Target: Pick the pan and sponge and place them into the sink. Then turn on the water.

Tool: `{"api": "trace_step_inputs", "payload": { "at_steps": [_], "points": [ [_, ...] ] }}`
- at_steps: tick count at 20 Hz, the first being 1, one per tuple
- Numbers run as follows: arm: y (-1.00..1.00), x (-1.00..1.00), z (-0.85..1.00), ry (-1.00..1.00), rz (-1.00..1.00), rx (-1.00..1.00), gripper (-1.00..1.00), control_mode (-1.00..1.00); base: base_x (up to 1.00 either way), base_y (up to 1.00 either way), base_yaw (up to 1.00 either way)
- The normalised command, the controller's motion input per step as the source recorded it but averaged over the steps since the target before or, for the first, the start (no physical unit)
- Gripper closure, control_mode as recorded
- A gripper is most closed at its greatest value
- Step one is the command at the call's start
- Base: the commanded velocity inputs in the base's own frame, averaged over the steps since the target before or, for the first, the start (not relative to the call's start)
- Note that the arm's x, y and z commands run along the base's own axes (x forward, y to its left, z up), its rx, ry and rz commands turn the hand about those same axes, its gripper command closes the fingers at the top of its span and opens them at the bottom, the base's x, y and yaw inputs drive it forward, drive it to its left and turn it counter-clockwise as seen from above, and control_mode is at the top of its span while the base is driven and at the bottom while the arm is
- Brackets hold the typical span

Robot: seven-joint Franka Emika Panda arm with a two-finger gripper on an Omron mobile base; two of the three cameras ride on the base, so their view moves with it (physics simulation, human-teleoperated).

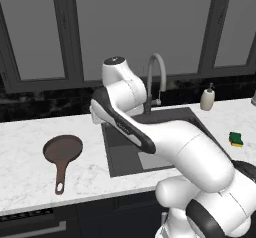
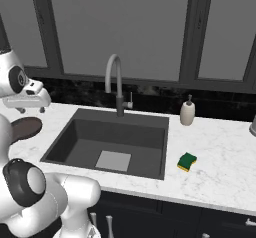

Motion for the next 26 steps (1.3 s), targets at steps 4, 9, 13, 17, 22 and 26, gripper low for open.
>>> {"api": "trace_step_inputs", "payload": {
  "at_steps": [4, 9, 13, 17, 22, 26],
  "points": [
    [0.88, 0.05, -0.73, 0.04, 0.0, 0.0, -1.0, -1.0, 0.0, 0.0, 0.0],
    [0.96, 0.01, -0.4, 0.26, 0.0, 0.0, -1.0, -1.0, 0.0, 0.0, 0.0],
    [0.69, 0.0, -0.34, 0.29, 0.0, 0.0, -1.0, -1.0, 0.0, 0.0, 0.0],
    [0.61, 0.03, -0.48, 0.16, 0.0, 0.0, -1.0, -1.0, 0.0, 0.0, 0.0],
    [0.39, 0.02, -0.46, 0.0, 0.0, 0.0, -1.0, -1.0, 0.0, 0.0, 0.0],
    [0.2, 0.04, -0.37, -0.01, 0.0, 0.0, -1.0, -1.0, 0.0, 0.0, 0.0]
  ]
}}
